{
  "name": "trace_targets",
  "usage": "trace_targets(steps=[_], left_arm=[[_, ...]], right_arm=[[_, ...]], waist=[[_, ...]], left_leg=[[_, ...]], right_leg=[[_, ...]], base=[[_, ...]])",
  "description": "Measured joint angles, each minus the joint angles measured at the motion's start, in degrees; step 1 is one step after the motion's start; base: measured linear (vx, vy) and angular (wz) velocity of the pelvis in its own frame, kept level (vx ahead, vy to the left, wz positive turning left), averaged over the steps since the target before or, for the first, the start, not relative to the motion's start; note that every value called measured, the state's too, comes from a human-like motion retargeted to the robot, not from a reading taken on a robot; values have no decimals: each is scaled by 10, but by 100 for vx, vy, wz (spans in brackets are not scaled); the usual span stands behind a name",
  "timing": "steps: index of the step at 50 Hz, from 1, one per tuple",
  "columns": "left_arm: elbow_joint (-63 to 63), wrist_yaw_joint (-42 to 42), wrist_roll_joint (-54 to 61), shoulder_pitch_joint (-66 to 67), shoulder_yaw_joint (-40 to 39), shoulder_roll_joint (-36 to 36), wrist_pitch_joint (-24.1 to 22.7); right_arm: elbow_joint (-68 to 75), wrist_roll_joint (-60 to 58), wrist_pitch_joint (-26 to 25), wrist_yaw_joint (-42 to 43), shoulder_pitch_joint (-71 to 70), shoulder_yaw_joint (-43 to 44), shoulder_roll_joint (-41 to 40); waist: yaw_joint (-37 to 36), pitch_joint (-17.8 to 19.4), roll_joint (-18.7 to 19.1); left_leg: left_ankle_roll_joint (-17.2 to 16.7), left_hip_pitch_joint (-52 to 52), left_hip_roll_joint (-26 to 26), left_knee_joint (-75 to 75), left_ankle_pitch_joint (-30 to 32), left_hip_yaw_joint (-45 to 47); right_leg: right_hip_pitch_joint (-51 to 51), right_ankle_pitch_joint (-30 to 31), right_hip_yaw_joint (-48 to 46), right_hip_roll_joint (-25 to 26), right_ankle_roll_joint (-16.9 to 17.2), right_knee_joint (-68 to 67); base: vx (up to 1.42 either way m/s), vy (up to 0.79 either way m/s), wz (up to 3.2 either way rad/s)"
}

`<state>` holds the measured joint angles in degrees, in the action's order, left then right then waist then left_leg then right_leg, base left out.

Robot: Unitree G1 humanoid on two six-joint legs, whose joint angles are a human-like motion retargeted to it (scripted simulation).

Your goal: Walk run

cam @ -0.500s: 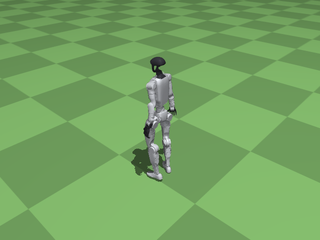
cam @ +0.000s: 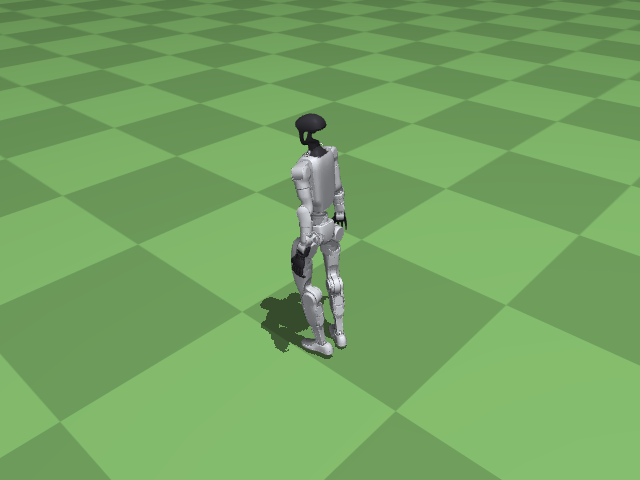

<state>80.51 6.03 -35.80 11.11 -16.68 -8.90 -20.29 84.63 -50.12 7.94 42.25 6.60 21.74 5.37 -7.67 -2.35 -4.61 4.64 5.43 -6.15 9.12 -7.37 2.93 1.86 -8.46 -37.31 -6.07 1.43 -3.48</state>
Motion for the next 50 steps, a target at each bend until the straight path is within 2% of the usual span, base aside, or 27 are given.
trace_targets(steps=[5,8,10,16,18,20,23,27,30,33,38,43,47,50], left_arm=[[-10,-28,16,-27,-2,-1,3],[-18,-51,33,-42,3,-3,-1],[-26,-63,34,-49,7,-7,-4],[-54,-102,41,-50,18,-3,-30],[-70,-119,51,-47,21,4,-45],[-94,-138,65,-42,24,10,-61],[-139,-150,96,-34,36,25,-71],[-223,-113,165,-28,48,63,-27],[-294,-132,226,-35,66,89,-14],[-359,-178,246,-40,101,73,-34],[-386,-296,283,-45,158,13,-93],[-410,-350,325,0,170,-27,-139],[-482,-372,373,72,133,-42,-142],[-528,-351,406,114,109,-23,-145]], right_arm=[[14,-20,-6,-3,-4,-9,4],[16,-12,-3,-5,-10,-17,4],[10,-12,-1,-4,-9,-18,2],[-12,-8,27,3,21,-8,-12],[-31,1,50,4,36,-1,-22],[-56,11,69,2,51,2,-33],[-109,23,65,2,69,1,-47],[-206,33,50,-15,87,-17,-64],[-277,36,55,-28,93,-33,-70],[-332,59,83,-47,80,-55,-72],[-411,132,124,-81,38,-92,-71],[-544,171,120,-134,-34,-128,-55],[-658,152,103,-161,-86,-162,-57],[-701,157,104,-156,-99,-184,-50]], waist=[[-14,2,-2],[-17,1,-4],[-12,0,-1],[-8,1,-2],[-9,2,-6],[-20,-1,-3],[-12,1,2],[-9,3,9],[-10,4,12],[-11,12,8],[-20,19,-17],[-48,14,-26],[-63,8,-25],[-74,3,-29]], left_leg=[[0,10,24,6,-13,39],[3,16,34,2,-18,64],[4,15,40,-4,-17,71],[1,-24,34,-38,-18,76],[-2,-43,27,-49,-20,73],[-8,-59,31,-59,-25,79],[-14,-75,30,-67,-26,65],[-19,-87,33,-65,-32,57],[-25,-83,37,-41,-46,49],[-46,-56,36,19,-55,46],[-112,37,39,195,0,80],[-106,136,80,290,-37,160],[-111,200,79,244,-55,158],[-99,229,67,198,-70,136]], right_leg=[[-52,-18,47,-15,12,-86],[-108,-14,69,-37,40,-179],[-135,-33,67,-46,46,-230],[-142,-93,81,-36,30,-199],[-136,-77,94,-23,6,-162],[-127,-100,102,-6,-20,-160],[-115,-101,90,-6,-18,-156],[-86,-105,74,4,-23,-131],[-64,-102,67,14,-37,-104],[-38,-91,61,8,-40,-72],[-10,-88,40,-18,-28,-30],[-2,-97,26,-29,-13,-12],[-2,-102,29,-20,-5,-11],[-3,-106,49,-13,9,-18]], base=[[1,-5,-79],[-5,-3,-82],[-1,-2,-47],[11,-4,-13],[21,-4,4],[27,-10,-14],[19,-6,27],[21,-8,18],[17,-6,28],[22,-15,29],[11,-5,46],[44,2,28],[50,-4,-7],[64,3,12]])
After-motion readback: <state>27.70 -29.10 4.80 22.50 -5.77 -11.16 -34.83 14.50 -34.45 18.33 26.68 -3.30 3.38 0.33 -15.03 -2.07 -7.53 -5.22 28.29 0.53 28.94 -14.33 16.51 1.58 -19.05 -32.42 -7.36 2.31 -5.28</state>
